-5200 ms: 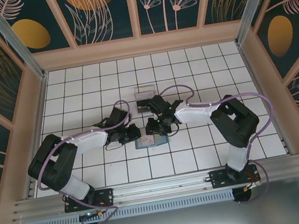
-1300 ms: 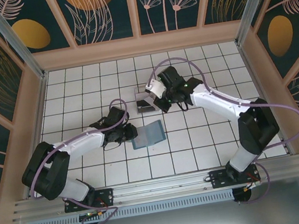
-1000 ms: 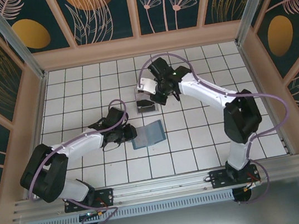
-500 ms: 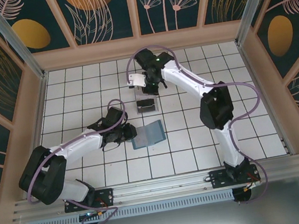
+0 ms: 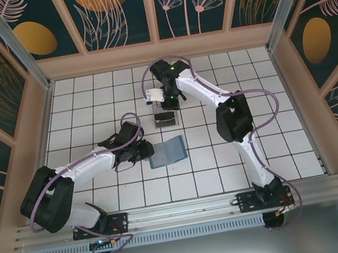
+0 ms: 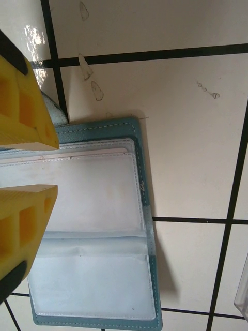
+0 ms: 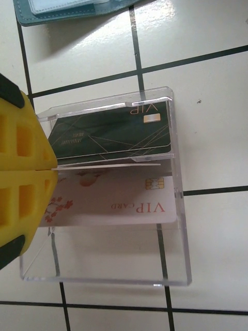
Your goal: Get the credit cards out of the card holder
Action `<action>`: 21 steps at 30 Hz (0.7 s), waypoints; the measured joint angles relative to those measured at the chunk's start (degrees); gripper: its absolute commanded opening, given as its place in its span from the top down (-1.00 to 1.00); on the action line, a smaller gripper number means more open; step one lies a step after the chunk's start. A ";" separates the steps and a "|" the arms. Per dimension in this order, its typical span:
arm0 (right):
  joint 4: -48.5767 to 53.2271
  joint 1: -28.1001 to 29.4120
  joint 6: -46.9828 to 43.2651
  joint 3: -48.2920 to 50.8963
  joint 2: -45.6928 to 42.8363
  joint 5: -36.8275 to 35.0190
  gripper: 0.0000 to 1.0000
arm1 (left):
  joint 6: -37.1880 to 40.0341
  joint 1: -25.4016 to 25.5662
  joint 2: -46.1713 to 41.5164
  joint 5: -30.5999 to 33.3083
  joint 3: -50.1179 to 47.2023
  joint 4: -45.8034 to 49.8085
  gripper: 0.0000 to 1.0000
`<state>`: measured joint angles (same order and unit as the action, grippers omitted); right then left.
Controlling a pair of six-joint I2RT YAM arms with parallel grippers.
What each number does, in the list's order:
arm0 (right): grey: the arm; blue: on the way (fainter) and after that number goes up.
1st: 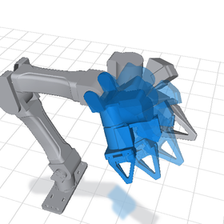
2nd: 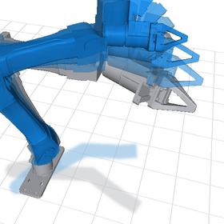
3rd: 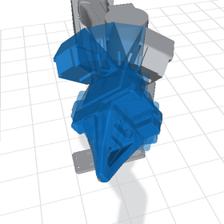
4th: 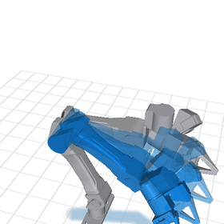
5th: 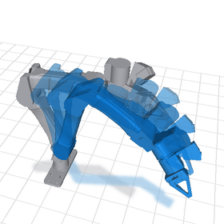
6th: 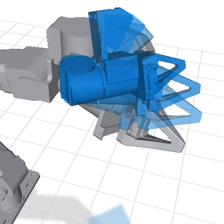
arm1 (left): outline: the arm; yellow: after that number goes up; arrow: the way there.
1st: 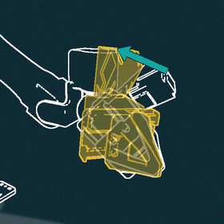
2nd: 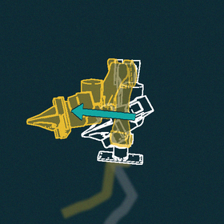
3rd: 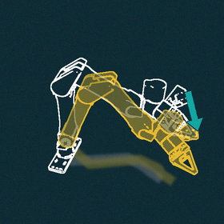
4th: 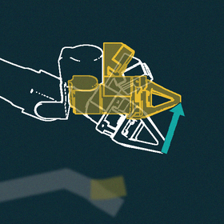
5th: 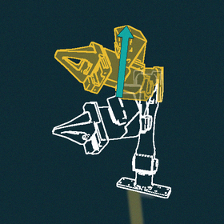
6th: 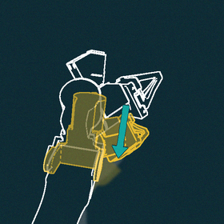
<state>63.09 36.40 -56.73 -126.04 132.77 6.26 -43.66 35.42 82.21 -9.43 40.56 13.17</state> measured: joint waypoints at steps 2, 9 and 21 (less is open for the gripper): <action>-0.02 0.00 0.00 0.00 0.52 0.02 1.00 | -0.17 0.00 0.00 0.11 -0.07 -0.02 0.50; -0.04 0.02 -0.15 -0.09 1.75 0.42 0.64 | -0.17 0.00 0.00 0.52 -0.07 0.00 0.50; -0.94 0.02 0.07 -0.22 2.43 -1.36 0.44 | -0.17 0.00 0.00 0.52 -0.07 -0.02 0.50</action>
<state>62.15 36.42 -56.66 -126.26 135.20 4.91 -43.83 35.42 82.21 -8.91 40.49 13.15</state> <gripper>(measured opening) 0.278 0.251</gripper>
